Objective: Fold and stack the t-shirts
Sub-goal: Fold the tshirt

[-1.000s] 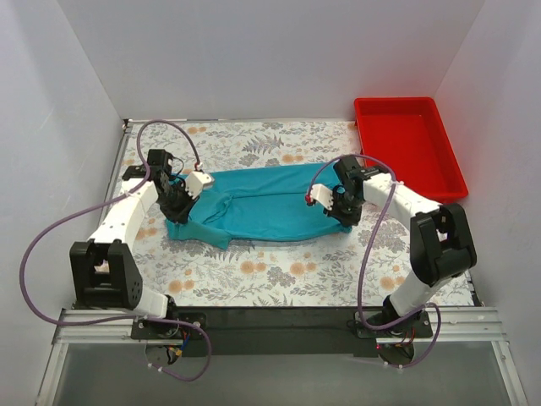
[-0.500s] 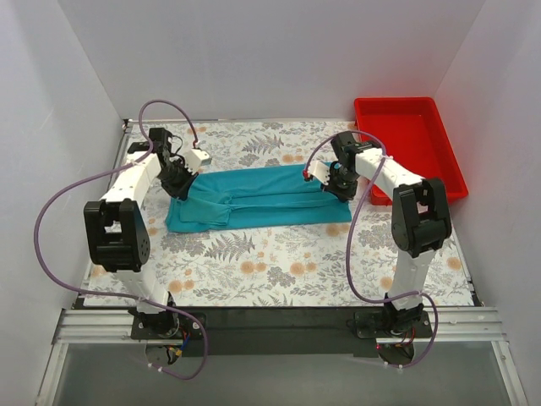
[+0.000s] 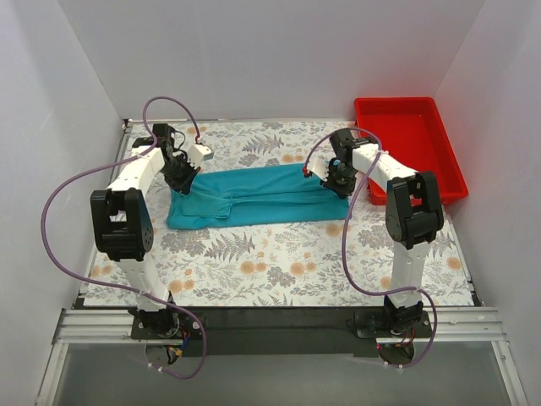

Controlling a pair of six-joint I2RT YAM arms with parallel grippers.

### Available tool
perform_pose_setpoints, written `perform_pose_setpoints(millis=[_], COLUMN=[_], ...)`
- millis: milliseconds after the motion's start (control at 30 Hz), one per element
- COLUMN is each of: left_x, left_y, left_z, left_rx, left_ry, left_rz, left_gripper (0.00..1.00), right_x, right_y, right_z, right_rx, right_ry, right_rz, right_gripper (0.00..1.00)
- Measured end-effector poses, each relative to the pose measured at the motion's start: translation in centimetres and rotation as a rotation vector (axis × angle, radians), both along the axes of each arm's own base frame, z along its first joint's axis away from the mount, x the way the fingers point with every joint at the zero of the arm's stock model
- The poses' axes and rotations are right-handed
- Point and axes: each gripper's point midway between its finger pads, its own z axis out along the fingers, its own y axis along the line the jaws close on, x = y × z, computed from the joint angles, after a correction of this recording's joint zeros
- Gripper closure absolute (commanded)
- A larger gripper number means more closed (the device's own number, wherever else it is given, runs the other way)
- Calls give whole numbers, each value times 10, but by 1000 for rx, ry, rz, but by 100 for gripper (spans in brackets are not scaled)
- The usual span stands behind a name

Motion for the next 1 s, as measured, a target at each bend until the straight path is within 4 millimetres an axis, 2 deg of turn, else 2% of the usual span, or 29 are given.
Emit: perform_pose_setpoints(millis=[300, 633, 700, 733, 767, 800, 900, 1000], left_x=[9, 20, 20, 20, 21, 22, 22, 18], left_y=[2, 2, 2, 2, 2, 2, 9, 28], left_z=[-5, -24, -26, -26, -25, -25, -23, -12], left_rx=[9, 8, 8, 8, 7, 6, -17, -73], left_ry=[-19, 6, 8, 7, 6, 3, 13, 24], left_rz=[3, 10, 11, 13, 18, 24, 77, 168], left_gripper=[100, 100, 89, 84, 73, 70, 64, 58], right_x=[4, 9, 11, 12, 13, 14, 14, 13], right_y=[1, 2, 3, 4, 4, 5, 3, -2], right_z=[0, -9, -8, -7, -6, -5, -4, 2], right_rx=[-2, -6, -3, -2, 0, 2, 6, 28], right_ry=[-6, 10, 7, 5, 3, 1, 2, 8], right_rz=[2, -5, -13, -17, -26, -32, -55, -110], right_gripper=[99, 97, 81, 65, 56, 51, 49, 47])
